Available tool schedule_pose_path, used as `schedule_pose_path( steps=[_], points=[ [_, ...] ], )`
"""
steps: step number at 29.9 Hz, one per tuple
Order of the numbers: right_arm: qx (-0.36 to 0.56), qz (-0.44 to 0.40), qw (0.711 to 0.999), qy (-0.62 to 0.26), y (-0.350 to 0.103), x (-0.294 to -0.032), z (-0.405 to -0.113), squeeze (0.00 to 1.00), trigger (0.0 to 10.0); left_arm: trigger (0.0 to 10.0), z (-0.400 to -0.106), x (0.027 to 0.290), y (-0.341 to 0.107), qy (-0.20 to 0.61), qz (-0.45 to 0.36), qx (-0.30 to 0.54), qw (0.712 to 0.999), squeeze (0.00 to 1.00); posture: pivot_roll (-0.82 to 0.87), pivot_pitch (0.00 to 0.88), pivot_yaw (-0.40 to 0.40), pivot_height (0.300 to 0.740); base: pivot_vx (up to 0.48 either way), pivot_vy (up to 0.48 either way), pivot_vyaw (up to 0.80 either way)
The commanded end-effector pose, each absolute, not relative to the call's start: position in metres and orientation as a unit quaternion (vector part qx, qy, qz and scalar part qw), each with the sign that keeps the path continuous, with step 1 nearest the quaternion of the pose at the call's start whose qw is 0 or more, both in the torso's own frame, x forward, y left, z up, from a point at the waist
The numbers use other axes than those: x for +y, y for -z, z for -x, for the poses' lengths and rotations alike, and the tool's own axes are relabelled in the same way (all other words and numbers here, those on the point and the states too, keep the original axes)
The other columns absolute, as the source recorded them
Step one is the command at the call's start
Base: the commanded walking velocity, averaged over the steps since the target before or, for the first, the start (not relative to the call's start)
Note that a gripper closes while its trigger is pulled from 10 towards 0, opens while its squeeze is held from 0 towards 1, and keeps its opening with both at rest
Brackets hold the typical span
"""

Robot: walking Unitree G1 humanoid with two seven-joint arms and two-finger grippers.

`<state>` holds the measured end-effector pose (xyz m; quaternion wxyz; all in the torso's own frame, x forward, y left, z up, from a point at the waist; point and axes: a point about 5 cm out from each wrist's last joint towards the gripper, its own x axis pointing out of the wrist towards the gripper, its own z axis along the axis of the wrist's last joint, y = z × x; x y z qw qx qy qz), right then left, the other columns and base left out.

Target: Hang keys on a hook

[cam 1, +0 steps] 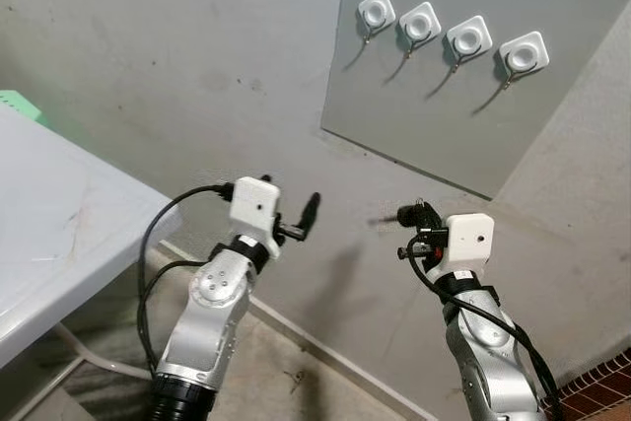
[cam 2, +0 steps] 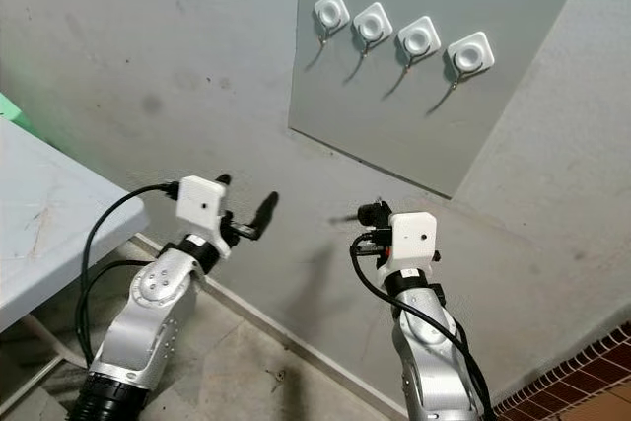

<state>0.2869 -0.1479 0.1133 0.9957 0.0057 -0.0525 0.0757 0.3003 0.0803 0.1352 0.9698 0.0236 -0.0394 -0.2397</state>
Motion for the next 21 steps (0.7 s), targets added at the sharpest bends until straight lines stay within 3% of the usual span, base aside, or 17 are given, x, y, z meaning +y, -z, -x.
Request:
schedule_pose_path(
  steps=[1, 8, 21],
  points=[
    [-0.086, -0.004, 0.993, -0.084, -0.129, -0.151, -0.292, 0.0, 10.0, 10.0, -0.3, 0.073, -0.147, 0.262, -0.03, -0.062, 0.963, 0.0, 0.08, 0.002, -0.077, 0.74, 0.0, 0.0, 0.0],
    [-0.139, 0.009, 0.985, -0.101, -0.161, -0.155, -0.314, 0.0, 10.0, 10.0, -0.303, 0.064, -0.153, 0.299, -0.042, -0.073, 0.95, 0.0, 0.07, 0.017, -0.07, 0.74, 0.0, 0.0, 0.0],
    [-0.18, 0.004, 0.979, -0.092, -0.185, -0.162, -0.327, 0.0, 10.0, 10.0, -0.311, 0.055, -0.179, 0.31, -0.038, -0.112, 0.943, 0.0, 0.07, 0.018, -0.066, 0.74, 0.0, 0.0, 0.0]
  ],
)
